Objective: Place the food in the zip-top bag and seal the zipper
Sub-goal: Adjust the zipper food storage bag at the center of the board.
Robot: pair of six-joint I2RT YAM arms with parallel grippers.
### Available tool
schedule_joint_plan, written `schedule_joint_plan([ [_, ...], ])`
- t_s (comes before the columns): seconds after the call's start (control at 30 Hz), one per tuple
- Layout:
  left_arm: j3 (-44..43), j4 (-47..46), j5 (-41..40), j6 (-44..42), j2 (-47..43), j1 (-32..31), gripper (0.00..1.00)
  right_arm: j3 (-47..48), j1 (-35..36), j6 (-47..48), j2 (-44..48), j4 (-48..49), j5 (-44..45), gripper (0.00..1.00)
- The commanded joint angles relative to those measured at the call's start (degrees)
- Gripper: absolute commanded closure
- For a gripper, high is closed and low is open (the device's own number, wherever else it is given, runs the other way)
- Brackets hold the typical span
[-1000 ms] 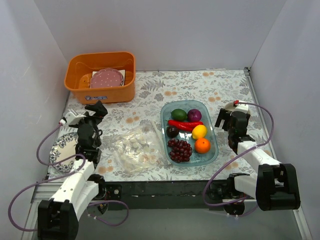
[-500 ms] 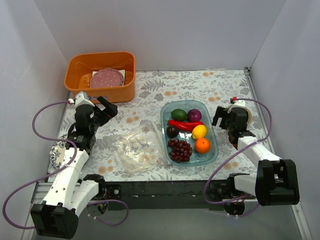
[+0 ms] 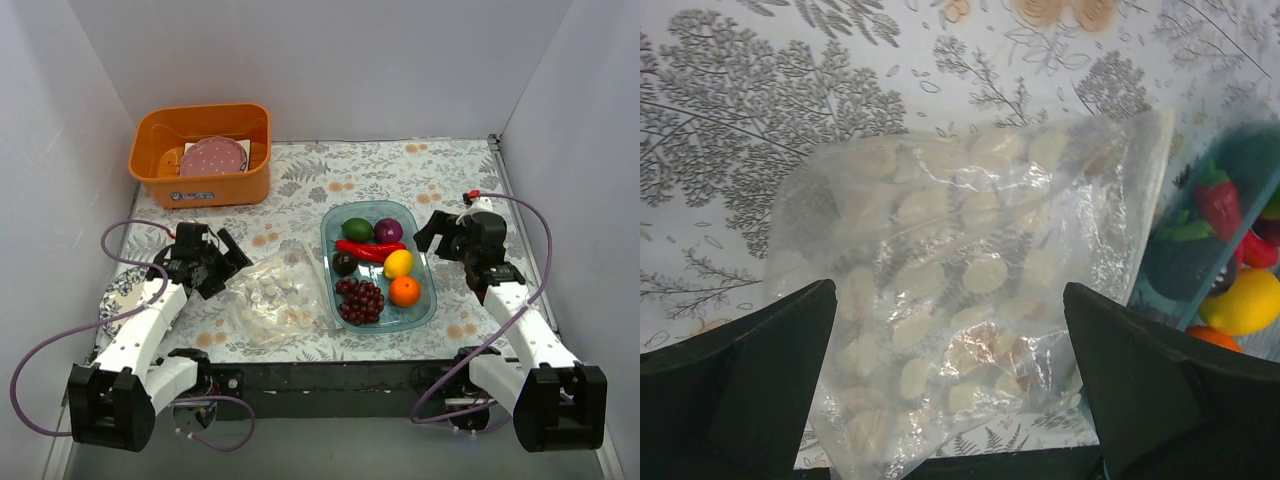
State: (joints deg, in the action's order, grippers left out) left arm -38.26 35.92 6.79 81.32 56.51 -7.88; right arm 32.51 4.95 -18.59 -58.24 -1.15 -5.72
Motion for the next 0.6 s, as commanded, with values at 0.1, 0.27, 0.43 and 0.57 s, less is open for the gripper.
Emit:
schedule_joint_plan([
  [0.1, -1.75, 5.58, -6.89, 7.36, 5.19, -0.21, 0.02, 4.58, 0.15, -2.33, 6.29, -8.68, -4.74, 0.08],
  [0.27, 1.43, 4.59, -4.48, 11.13, 6.86, -0.21, 0.02, 6.07, 0.32, -2.15, 8.23, -12.03, -6.23, 0.08],
  [0.43, 0.74, 6.7, -6.08, 14.04, 4.14, -0.21, 0.02, 6.69, 0.32, -3.21, 8.41, -12.39, -8.87, 0.09],
  [0.57, -3.48, 10.56, -13.28, 14.04, -1.74, -0.21, 0.02, 8.88, 0.5, -2.51, 6.91, -13.79, -10.28, 0.09],
])
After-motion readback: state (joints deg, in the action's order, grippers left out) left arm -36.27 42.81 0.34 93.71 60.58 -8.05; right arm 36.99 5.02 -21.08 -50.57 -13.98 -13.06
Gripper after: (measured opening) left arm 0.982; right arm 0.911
